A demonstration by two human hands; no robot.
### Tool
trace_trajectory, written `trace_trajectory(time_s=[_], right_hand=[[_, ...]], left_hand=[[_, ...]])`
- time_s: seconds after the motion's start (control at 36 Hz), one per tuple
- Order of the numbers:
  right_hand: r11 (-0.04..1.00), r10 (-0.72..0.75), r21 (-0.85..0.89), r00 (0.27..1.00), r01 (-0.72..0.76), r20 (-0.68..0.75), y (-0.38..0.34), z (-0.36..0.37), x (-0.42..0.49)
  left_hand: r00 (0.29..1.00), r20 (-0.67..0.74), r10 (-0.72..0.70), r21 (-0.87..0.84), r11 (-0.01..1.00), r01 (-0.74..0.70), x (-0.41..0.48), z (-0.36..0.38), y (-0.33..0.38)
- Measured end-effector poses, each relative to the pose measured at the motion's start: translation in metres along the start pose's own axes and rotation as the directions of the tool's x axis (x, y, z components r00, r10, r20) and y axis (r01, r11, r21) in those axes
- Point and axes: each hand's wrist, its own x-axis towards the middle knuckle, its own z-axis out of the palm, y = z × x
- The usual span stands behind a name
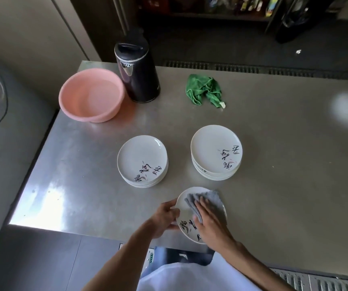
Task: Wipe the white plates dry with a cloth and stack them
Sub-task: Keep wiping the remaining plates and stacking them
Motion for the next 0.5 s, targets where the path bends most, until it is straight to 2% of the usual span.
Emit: trace_trajectory(time_s=[0.06,0.17,0.25,0.36,0.5], right_hand=[[0.998,-0.056,0.040,0.997,0.055,0.048,-0.008,0.001,0.009],[0.970,-0.224,-0.064,0.963,0.236,0.148,-0.010,-0.006,0.003],[0.940,-0.309,-0.078,0.926,0.332,0.215,0.003,-0.019,-0.014],[0.951,-0.260,-0.121,0.948,0.284,0.185,0.023,-0.033,-0.025],[0.958,-0.157,-0.240,0.987,0.157,0.020,0.012,-0.029,0.002]], left_hand=[[1.000,0.012,0.012,-0.018,1.000,-0.012,0.002,0.001,0.000],[1.000,0.008,0.004,-0.079,0.997,-0.003,0.004,-0.004,-0.002],[1.000,-0.002,-0.010,-0.103,0.995,0.009,0.006,-0.010,-0.005],[1.000,-0.002,-0.012,-0.085,0.996,0.012,0.009,-0.015,-0.009],[1.000,0.015,0.009,-0.025,1.000,-0.008,0.007,-0.010,0.001]])
